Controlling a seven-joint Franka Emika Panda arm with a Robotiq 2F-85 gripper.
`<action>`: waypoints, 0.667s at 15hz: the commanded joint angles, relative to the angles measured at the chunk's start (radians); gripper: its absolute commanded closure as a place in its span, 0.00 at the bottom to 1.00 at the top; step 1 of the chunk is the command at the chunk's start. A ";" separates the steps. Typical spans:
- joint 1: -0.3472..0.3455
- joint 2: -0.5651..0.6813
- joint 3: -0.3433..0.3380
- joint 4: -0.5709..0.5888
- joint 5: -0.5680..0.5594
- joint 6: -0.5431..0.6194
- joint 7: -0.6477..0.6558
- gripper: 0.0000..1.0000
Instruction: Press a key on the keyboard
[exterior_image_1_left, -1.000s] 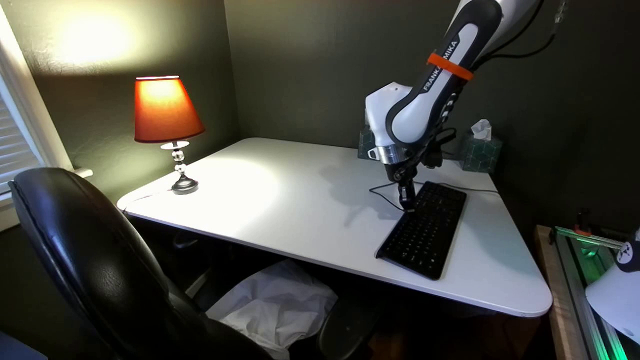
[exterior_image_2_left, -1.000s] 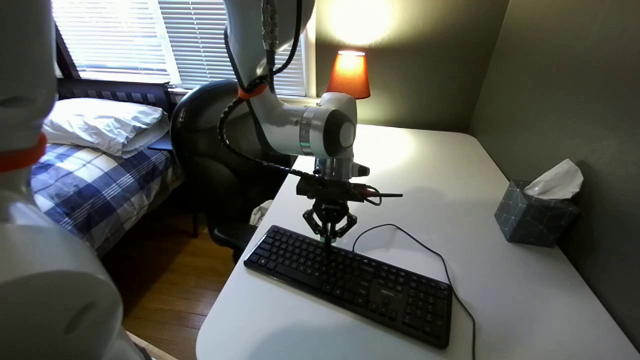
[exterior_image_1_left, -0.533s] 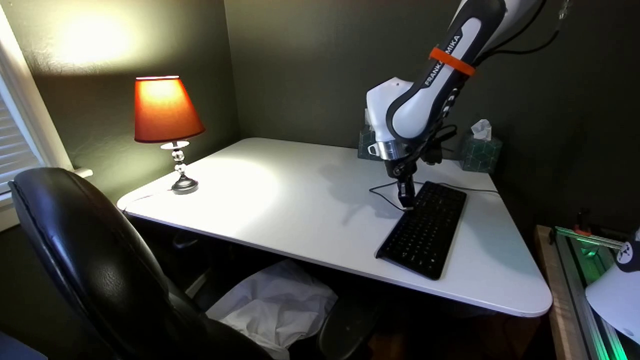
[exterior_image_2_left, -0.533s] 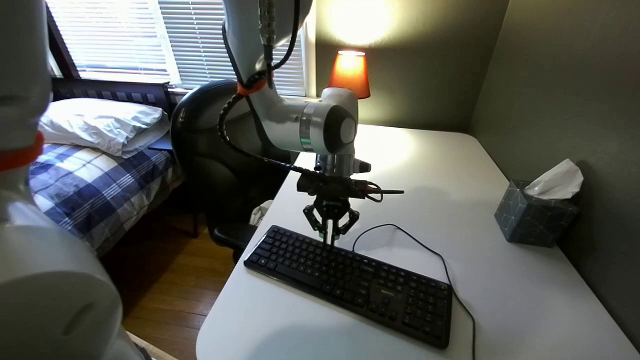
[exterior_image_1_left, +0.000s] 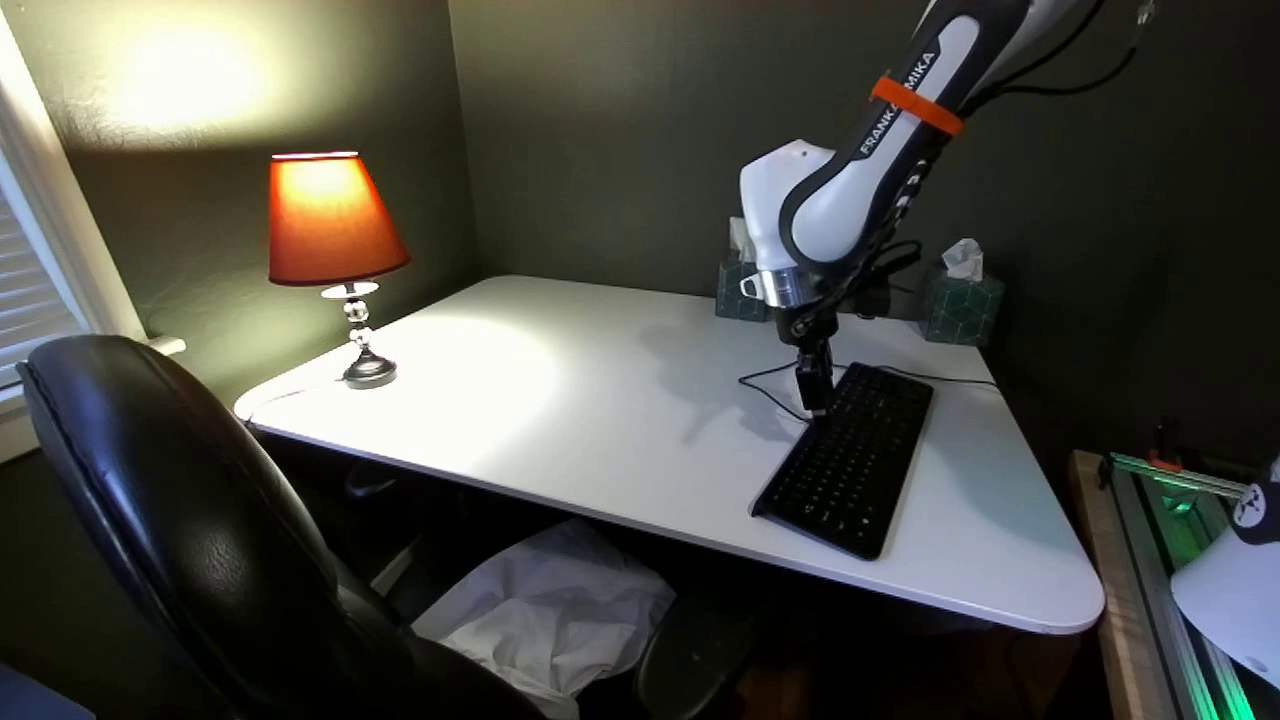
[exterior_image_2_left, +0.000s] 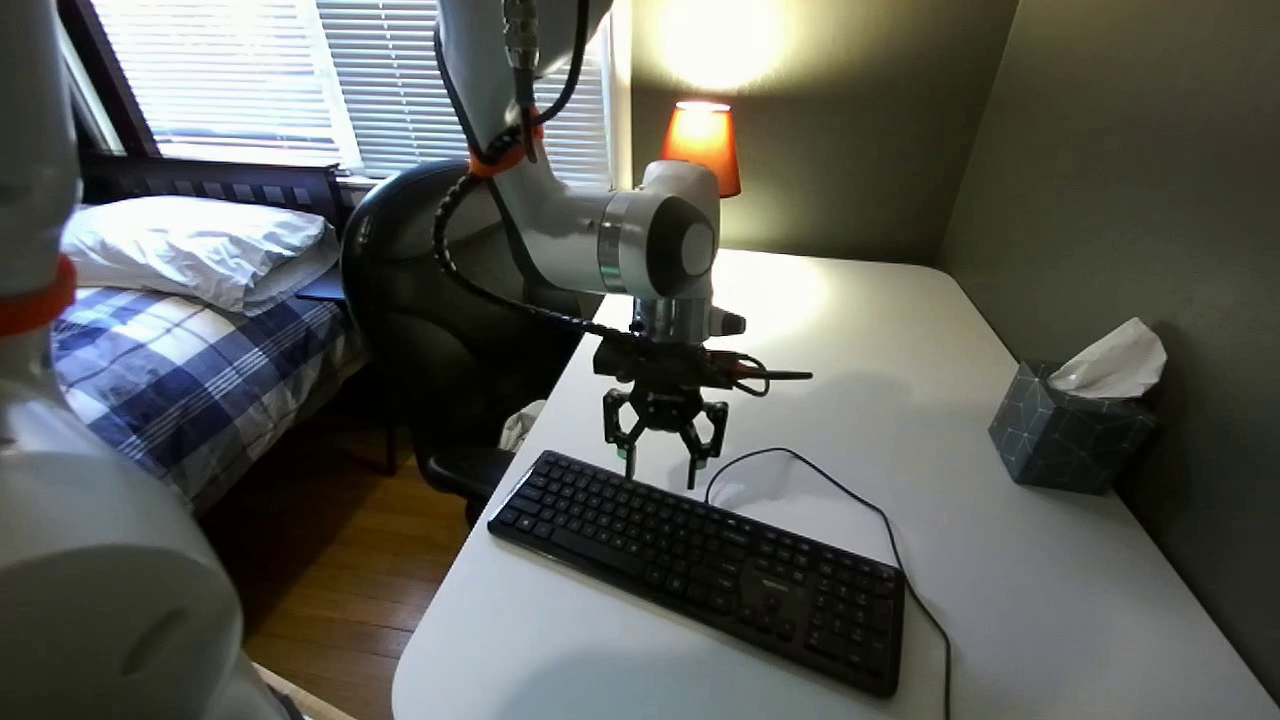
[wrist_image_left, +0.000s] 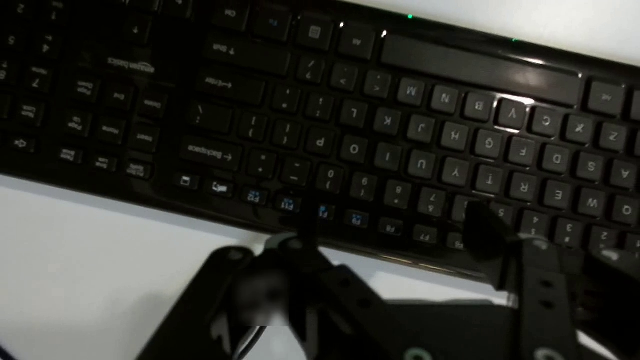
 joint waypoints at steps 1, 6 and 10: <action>-0.004 -0.062 0.001 -0.059 0.016 0.016 0.000 0.00; -0.003 -0.118 0.002 -0.097 0.044 0.011 0.006 0.00; -0.003 -0.161 0.000 -0.127 0.078 0.004 0.006 0.00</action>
